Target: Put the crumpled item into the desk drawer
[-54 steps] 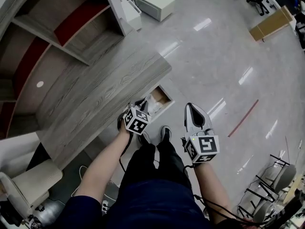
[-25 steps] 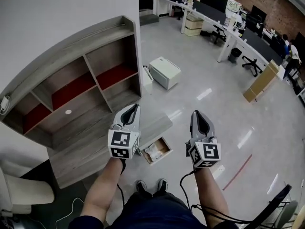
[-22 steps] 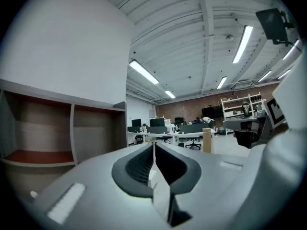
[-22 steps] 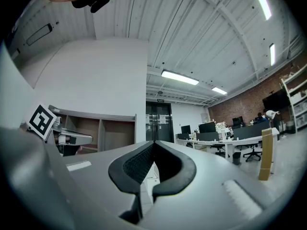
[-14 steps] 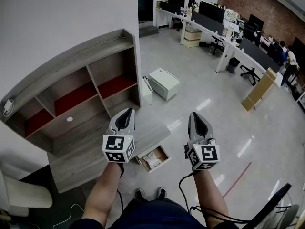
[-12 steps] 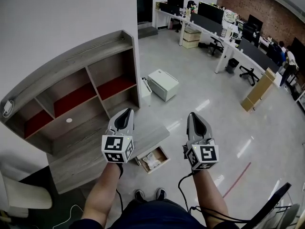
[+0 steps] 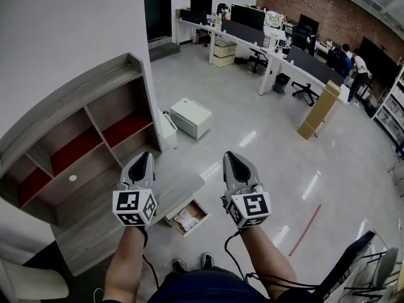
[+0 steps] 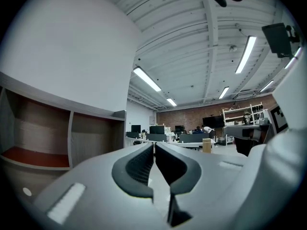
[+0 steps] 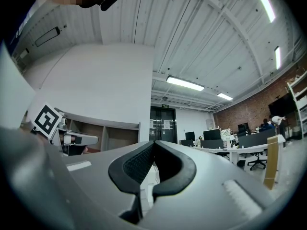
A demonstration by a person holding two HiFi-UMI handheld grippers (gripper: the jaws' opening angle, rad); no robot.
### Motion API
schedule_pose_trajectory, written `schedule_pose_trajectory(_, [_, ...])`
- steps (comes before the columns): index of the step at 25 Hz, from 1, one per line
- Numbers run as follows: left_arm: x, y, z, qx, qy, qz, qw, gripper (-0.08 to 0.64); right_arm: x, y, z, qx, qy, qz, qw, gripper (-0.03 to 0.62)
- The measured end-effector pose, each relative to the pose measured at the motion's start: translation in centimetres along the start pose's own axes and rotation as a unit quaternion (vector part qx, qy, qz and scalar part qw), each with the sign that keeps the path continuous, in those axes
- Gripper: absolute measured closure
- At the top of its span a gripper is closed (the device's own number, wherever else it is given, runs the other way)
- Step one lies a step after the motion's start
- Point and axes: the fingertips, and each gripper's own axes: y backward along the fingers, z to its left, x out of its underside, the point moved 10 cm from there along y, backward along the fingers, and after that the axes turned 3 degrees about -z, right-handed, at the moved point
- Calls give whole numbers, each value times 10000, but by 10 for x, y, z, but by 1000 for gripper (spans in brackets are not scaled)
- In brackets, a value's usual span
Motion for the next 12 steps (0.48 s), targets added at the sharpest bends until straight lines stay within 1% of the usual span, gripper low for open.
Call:
schedule_pose_trajectory(3, [1,6,-5,45,11,-31,10000,546,-3,11,0,41,26,-29,10000,586])
schedule_pose_trajectory(6, [1,-1,-11,132,23,-83,9999,546,-5,13,-7,91,67,-75,9999,586])
schedule_pose_trajectory(12, [6,-2,-9,159,33,43,9999,546,8,8,-6,103,-42,64,9999,586])
